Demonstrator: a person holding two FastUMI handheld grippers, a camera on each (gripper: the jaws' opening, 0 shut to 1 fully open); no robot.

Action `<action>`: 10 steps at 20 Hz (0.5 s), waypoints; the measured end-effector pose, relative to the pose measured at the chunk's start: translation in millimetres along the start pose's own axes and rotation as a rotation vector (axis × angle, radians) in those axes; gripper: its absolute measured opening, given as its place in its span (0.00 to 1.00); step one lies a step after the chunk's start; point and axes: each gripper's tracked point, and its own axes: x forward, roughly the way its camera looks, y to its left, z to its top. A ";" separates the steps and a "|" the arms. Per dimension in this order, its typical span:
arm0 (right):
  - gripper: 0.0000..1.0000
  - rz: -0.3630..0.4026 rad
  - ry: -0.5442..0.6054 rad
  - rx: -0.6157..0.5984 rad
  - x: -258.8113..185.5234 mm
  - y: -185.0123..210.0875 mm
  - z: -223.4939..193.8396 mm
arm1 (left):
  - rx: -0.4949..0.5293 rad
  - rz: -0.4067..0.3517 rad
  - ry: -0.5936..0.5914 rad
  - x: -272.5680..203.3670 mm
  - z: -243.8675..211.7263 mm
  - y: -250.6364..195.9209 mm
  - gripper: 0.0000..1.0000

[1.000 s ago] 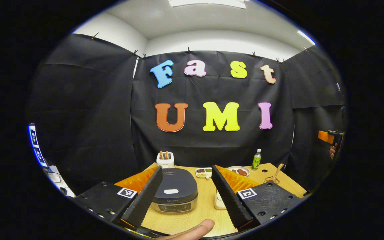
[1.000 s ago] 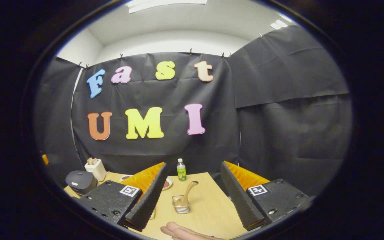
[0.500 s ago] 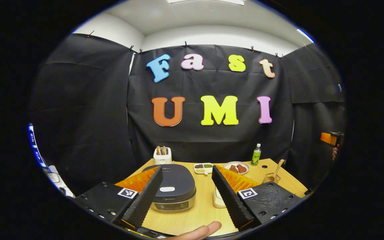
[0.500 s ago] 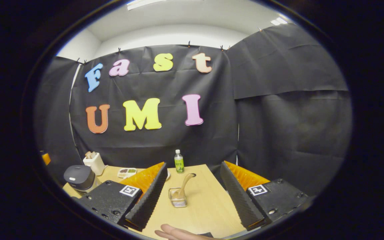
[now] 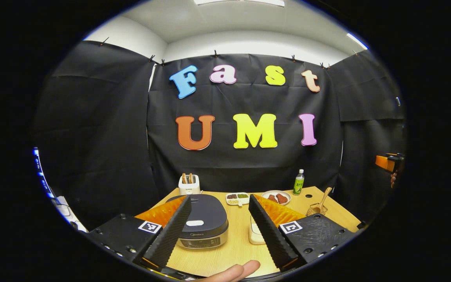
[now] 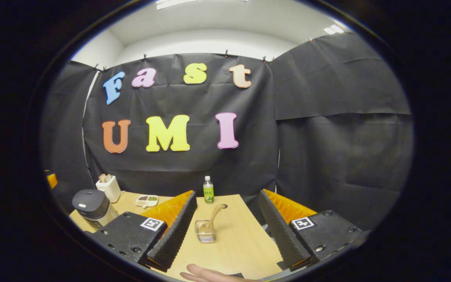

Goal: Close the left gripper, press the button to open the rice cooker; take a wooden spoon from the chopstick holder with the right hand, scoop a spoonful of rice and pour it into the rice cooker, then put the wooden spoon back into the chopstick holder.

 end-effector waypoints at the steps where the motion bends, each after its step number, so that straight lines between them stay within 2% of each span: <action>1: 1.00 0.001 -0.001 0.001 0.0 0.1 -1.3 | -0.004 -0.001 0.004 -0.3 -0.5 0.0 0.94; 7: 1.00 0.003 -0.017 0.016 2.4 -1.3 -9.4 | 0.011 0.016 0.014 5.0 -9.3 6.6 0.94; 8: 1.00 0.002 -0.021 0.012 4.3 -1.1 -10.2 | -0.007 0.017 0.018 7.6 -12.7 7.6 0.84; 9: 1.00 0.004 -0.026 0.009 5.8 -1.1 -10.9 | -0.025 0.019 0.031 9.9 -17.3 9.5 0.86; 10: 1.00 0.003 -0.031 0.007 5.7 -1.1 -11.9 | -0.039 0.012 0.040 13.1 -20.9 9.9 0.73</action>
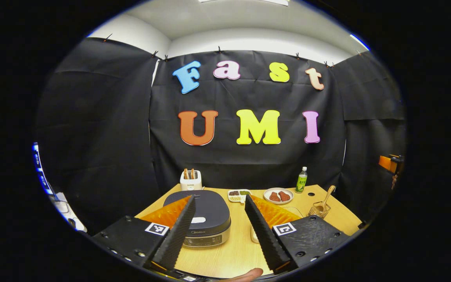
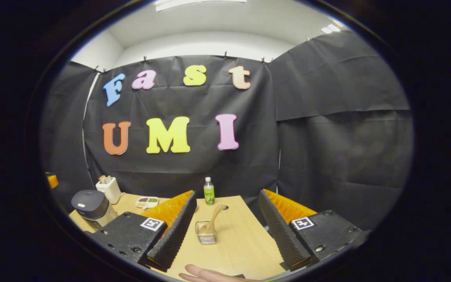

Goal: Close the left gripper, press the button to open the rice cooker; take a wooden spoon from the chopstick holder with the right hand, scoop a spoonful of rice and pour it into the rice cooker, then put the wooden spoon back into the chopstick holder.

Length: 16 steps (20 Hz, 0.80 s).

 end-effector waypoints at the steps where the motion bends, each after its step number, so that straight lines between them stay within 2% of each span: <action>1: 1.00 0.000 -0.006 0.000 0.2 -0.6 -1.3 | -0.008 0.000 0.004 5.8 -1.9 1.2 0.78; 2: 1.00 0.001 -0.011 0.001 1.8 -0.8 -2.3 | -0.009 -0.013 0.013 11.5 -4.8 1.1 0.63; 5: 1.00 0.013 -0.004 0.005 2.0 0.3 -9.7 | -0.002 0.001 0.069 27.8 -23.0 12.8 0.02; 6: 1.00 0.008 -0.004 0.018 3.0 -0.9 -11.1 | -0.002 0.010 0.098 37.4 -30.6 14.6 0.00; 8: 1.00 -0.002 -0.014 0.039 4.5 -2.9 -12.1 | 0.015 0.019 0.163 45.5 -51.1 14.3 0.02; 9: 1.00 -0.001 -0.022 0.040 4.6 -2.5 -12.9 | 0.025 0.025 0.206 53.5 -62.3 19.4 0.07; 10: 1.00 -0.001 -0.029 0.038 4.1 -1.7 -13.3 | 0.042 0.034 0.233 63.1 -68.1 24.7 0.00; 13: 1.00 0.000 -0.030 0.033 8.8 -0.5 -19.3 | 0.032 0.052 0.296 83.3 -85.7 30.4 0.00; 16: 1.00 0.000 -0.007 0.044 14.0 -0.5 -29.7 | 0.020 0.130 0.364 104.4 -108.0 56.0 0.00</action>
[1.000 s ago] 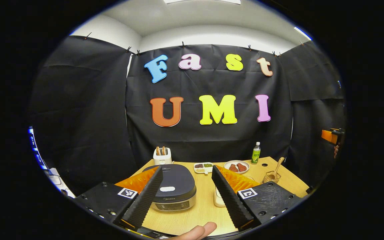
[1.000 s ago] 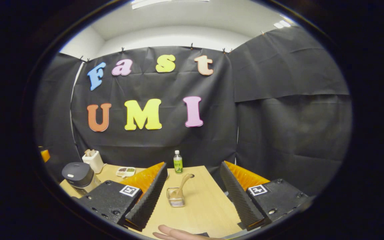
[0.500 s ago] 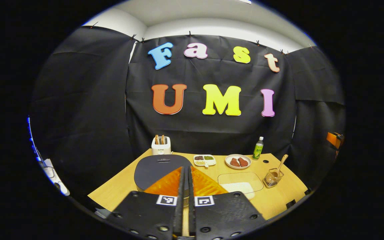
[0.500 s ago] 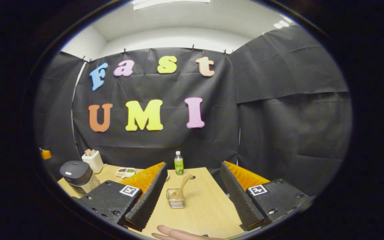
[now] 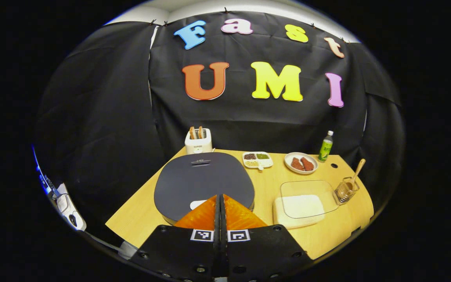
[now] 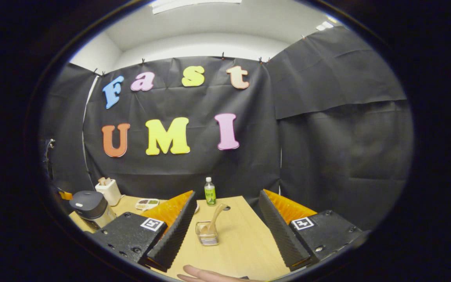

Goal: Close the left gripper, press the button to open the rice cooker; take a wooden spoon from the chopstick holder with the right hand, scoop a spoonful of rice and pour it into the rice cooker, then put the wooden spoon back into the chopstick holder.

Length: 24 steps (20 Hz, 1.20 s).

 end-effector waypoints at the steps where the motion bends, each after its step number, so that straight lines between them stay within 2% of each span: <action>1: 1.00 0.001 0.003 0.012 1.7 -0.7 -0.8 | -0.014 0.001 0.017 4.6 -4.2 0.7 0.00; 6: 1.00 0.034 0.030 0.041 4.9 4.0 -11.4 | -0.044 0.019 0.047 26.0 -13.9 9.8 0.00; 8: 1.00 0.037 0.035 0.023 6.2 2.3 -12.4 | -0.064 0.023 0.097 29.0 -28.8 10.8 0.00; 10: 1.00 0.026 0.021 0.007 6.6 -0.7 -8.1 | -0.040 0.025 0.087 27.6 -30.7 11.4 0.00; 14: 1.00 0.010 -0.010 0.003 5.6 -5.6 -3.9 | -0.078 0.023 0.067 28.5 -34.4 9.8 0.00; 20: 0.98 0.025 0.064 0.038 11.4 -9.7 -31.8 | -0.114 0.015 0.047 28.7 -31.9 10.6 0.00; 24: 1.00 -0.007 0.079 0.035 17.7 -25.2 -43.0 | -0.145 0.034 0.023 17.7 -27.2 13.7 0.01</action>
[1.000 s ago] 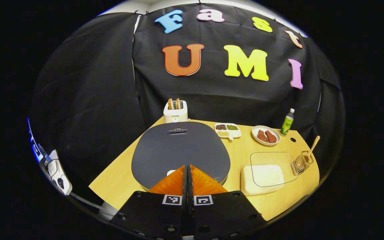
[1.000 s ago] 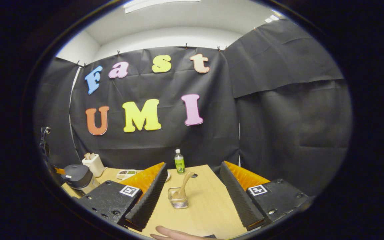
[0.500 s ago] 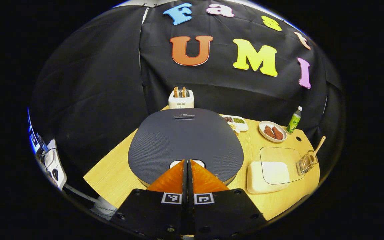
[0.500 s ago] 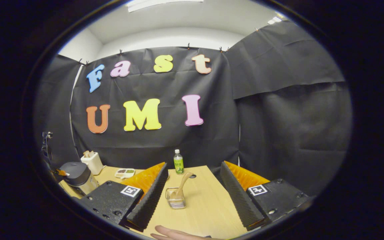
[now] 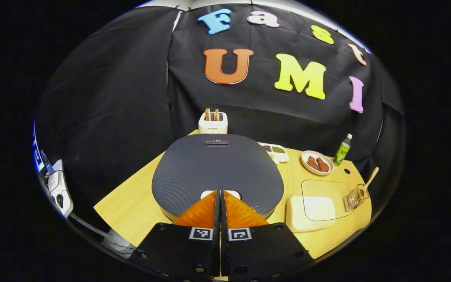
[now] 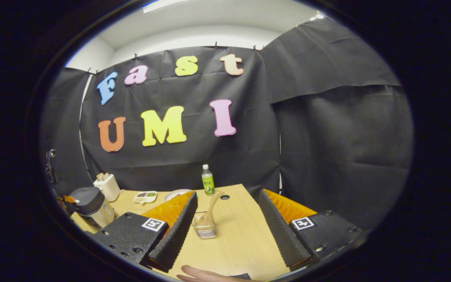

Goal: Close the left gripper, press the button to open the rice cooker; take a wooden spoon from the chopstick holder with the right hand, scoop a spoonful of rice and pour it into the rice cooker, then put the wooden spoon back into the chopstick holder.

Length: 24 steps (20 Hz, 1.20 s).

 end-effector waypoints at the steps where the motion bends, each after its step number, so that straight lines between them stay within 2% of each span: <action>1: 1.00 -0.005 0.006 0.000 1.9 -3.4 -2.4 | -0.011 -0.009 0.001 -6.8 -0.9 -3.5 0.00; 3: 1.00 -0.013 0.011 0.002 6.1 -9.6 -3.4 | 0.041 0.020 -0.070 -18.6 11.2 -2.7 0.58; 5: 1.00 -0.007 0.022 0.005 7.6 -10.9 -8.9 | 0.105 0.051 -0.148 -44.1 23.2 1.1 0.61; 6: 1.00 -0.010 0.027 0.005 9.6 -13.0 -11.5 | 0.109 0.037 -0.172 -56.0 26.1 -3.3 0.65; 9: 1.00 -0.014 0.040 -0.012 17.3 -14.7 -20.2 | 0.109 0.021 -0.251 -90.6 34.3 -7.9 0.84; 10: 1.00 -0.010 0.041 -0.016 20.5 -13.5 -22.2 | 0.109 0.026 -0.275 -100.6 32.9 -7.1 0.98; 15: 1.00 0.034 0.038 -0.004 52.0 -1.2 -28.9 | 0.118 0.001 -0.401 -150.8 25.9 -16.1 0.97; 16: 0.98 0.042 0.038 -0.005 62.0 0.9 -30.5 | 0.110 0.002 -0.416 -158.3 22.7 -17.2 0.97; 20: 1.00 0.107 0.062 -0.005 102.6 20.1 -43.2 | 0.100 -0.025 -0.470 -189.7 10.1 -25.0 0.96; 24: 0.98 0.135 0.077 -0.001 153.1 31.3 -58.7 | 0.061 -0.062 -0.531 -228.6 -0.4 -32.2 0.96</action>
